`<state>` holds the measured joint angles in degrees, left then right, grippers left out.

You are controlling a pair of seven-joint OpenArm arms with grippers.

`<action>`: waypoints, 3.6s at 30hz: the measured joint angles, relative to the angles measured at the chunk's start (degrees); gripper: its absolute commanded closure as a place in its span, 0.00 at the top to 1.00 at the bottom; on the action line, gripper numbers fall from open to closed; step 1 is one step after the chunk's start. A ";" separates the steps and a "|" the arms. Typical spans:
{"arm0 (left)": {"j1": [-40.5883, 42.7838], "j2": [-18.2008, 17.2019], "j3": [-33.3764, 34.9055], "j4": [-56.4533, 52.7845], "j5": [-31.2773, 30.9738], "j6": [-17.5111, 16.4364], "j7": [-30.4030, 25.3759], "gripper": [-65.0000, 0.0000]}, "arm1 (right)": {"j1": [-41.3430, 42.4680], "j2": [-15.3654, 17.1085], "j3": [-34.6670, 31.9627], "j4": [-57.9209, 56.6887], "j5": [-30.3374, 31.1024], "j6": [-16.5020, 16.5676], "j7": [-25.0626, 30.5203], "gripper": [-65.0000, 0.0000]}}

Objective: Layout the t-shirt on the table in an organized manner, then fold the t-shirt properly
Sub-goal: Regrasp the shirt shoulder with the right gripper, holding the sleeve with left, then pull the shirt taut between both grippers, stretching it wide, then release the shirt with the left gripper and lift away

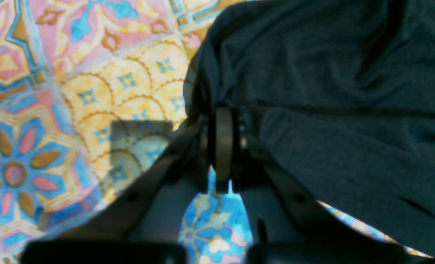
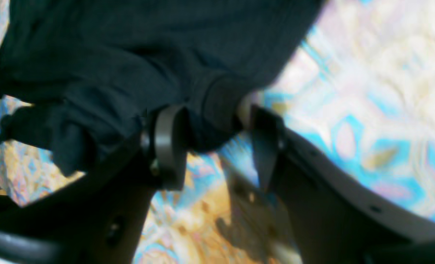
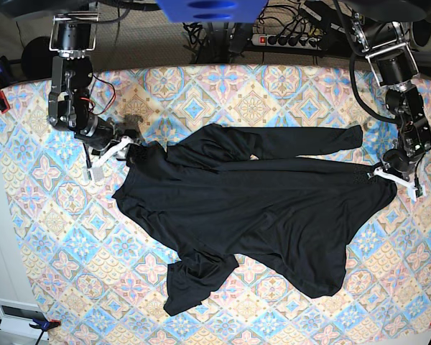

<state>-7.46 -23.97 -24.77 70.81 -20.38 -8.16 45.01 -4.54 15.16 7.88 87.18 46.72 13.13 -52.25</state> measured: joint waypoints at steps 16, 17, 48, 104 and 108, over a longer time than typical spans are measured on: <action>-0.02 0.02 0.00 0.00 -0.02 0.00 0.00 0.01 | 4.52 -0.24 0.26 -4.74 0.13 0.00 0.33 0.00; -0.02 0.00 0.00 0.00 -0.02 -0.02 0.00 0.01 | 5.01 -0.28 0.50 -4.70 0.26 0.02 0.55 0.00; 0.17 4.63 6.01 0.07 -5.86 -0.48 0.00 0.42 | 13.05 12.15 18.84 -14.21 -7.41 0.44 -0.50 0.00; 37.86 -12.44 9.55 45.64 -30.14 -3.58 2.51 0.00 | 15.32 12.28 18.97 -13.92 -16.79 0.17 -0.31 0.00; 40.04 -17.22 7.06 45.46 -44.96 -7.26 2.56 0.00 | 15.61 12.00 18.86 -13.97 -16.55 0.42 -0.09 0.00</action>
<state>32.58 -41.19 -17.72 116.27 -65.34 -15.42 47.57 11.07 27.16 26.74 73.21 30.17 13.54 -52.34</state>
